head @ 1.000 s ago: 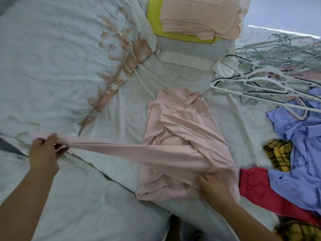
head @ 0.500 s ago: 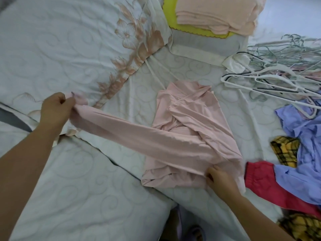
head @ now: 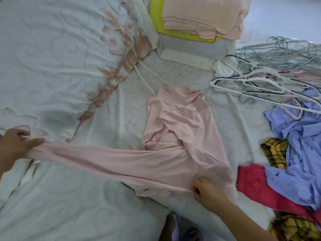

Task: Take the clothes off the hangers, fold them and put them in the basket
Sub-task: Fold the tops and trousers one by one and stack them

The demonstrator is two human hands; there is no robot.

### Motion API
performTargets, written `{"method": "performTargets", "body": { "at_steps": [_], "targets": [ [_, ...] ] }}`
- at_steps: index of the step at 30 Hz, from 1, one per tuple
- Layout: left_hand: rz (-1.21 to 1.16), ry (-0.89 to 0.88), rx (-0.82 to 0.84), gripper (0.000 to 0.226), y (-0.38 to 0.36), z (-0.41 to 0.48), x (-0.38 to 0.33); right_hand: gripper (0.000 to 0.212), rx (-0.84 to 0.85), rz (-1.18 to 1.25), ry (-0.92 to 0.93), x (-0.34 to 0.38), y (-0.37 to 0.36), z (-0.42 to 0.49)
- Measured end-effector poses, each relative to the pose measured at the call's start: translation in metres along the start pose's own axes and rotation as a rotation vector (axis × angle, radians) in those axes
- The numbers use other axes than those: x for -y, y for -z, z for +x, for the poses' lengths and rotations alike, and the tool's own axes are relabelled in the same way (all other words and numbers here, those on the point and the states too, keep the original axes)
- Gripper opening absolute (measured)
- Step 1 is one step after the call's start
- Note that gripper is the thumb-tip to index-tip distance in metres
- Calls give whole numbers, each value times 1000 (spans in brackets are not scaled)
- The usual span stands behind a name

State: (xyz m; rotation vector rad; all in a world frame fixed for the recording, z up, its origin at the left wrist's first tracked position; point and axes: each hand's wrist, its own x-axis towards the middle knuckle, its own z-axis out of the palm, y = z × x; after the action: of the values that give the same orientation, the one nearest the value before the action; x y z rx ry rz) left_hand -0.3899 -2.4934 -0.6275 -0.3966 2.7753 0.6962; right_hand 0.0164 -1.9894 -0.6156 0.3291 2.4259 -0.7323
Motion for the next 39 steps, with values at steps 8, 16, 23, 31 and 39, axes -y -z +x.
{"method": "performTargets", "body": {
  "at_steps": [8,16,23,31,39],
  "targets": [
    [174,-67,120,28,29,-115,-55,50,-292,49,-4,10,4,4],
    [-288,-130,306,26,46,-231,-197,39,-186,469,-62,4,19,1],
    [-702,-214,841,35,-47,-339,-328,46,-319,1754,-287,-1,74,9],
    [222,-147,618,34,-185,-335,-208,50,-328,1840,-544,-43,62,16],
    [-206,87,439,37,-205,-328,-186,5,-369,1615,-613,-42,72,37]
  ]
}}
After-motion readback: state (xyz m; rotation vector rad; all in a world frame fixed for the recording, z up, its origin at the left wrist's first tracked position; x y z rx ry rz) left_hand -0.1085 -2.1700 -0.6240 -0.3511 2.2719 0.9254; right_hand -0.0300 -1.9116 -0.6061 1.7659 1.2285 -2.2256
